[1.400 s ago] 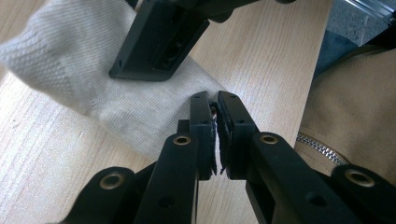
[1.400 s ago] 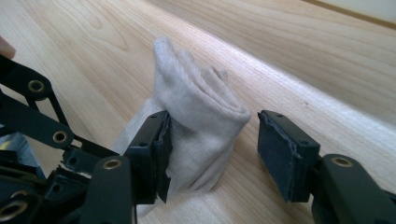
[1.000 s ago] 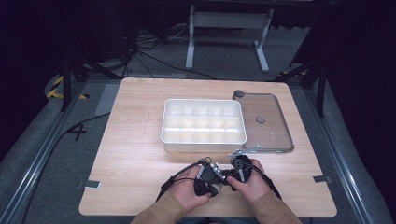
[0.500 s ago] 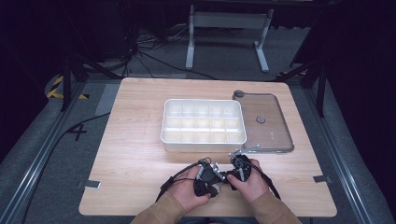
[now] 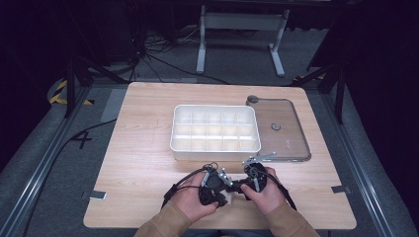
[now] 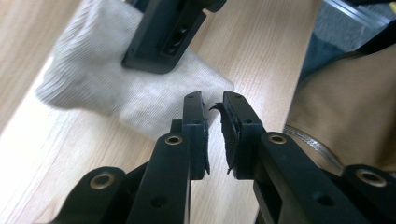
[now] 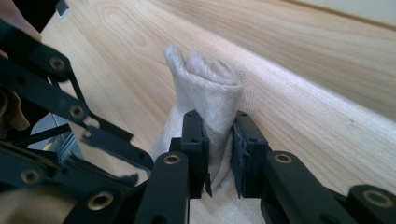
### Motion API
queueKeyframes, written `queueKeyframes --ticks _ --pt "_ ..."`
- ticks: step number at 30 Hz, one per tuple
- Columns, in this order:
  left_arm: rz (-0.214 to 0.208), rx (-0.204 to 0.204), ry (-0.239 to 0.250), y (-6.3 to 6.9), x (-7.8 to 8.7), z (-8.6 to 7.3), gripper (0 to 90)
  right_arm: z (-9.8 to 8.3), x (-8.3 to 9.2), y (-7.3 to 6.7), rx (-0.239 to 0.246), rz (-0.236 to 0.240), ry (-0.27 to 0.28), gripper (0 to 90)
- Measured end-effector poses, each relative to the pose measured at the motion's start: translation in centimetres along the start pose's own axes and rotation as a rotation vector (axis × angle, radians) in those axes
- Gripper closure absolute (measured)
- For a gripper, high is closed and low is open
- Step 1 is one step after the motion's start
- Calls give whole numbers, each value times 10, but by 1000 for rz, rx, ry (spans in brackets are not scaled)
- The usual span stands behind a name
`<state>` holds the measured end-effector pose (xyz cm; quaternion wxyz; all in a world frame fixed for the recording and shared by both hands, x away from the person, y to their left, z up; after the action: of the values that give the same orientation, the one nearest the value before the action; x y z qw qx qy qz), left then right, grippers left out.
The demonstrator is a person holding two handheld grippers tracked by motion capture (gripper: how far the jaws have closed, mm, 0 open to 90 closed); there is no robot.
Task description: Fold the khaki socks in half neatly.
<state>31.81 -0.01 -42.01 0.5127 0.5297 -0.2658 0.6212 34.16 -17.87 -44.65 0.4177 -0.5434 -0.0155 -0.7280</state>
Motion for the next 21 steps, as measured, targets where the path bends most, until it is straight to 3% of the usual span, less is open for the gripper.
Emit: queueKeyframes --ticks 8,21 --pt "24 48 27 -11 25 -11 782 1 14 -2 4 8 26 768" --pt "41 95 52 -25 48 -25 766 1 34 2 4 -4 62 767"
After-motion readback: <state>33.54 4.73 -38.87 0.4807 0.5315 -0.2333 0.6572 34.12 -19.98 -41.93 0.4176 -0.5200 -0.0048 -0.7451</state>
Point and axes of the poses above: each handheld gripper's, and its own axes: x roughly backward along the jaws, z roughly out of its top, y roughly to its right, the point moved 1 cm from there along -x, roughly forward along the jaws, and after that the axes turned 11 degrees about -y, right-handed, at the moved point
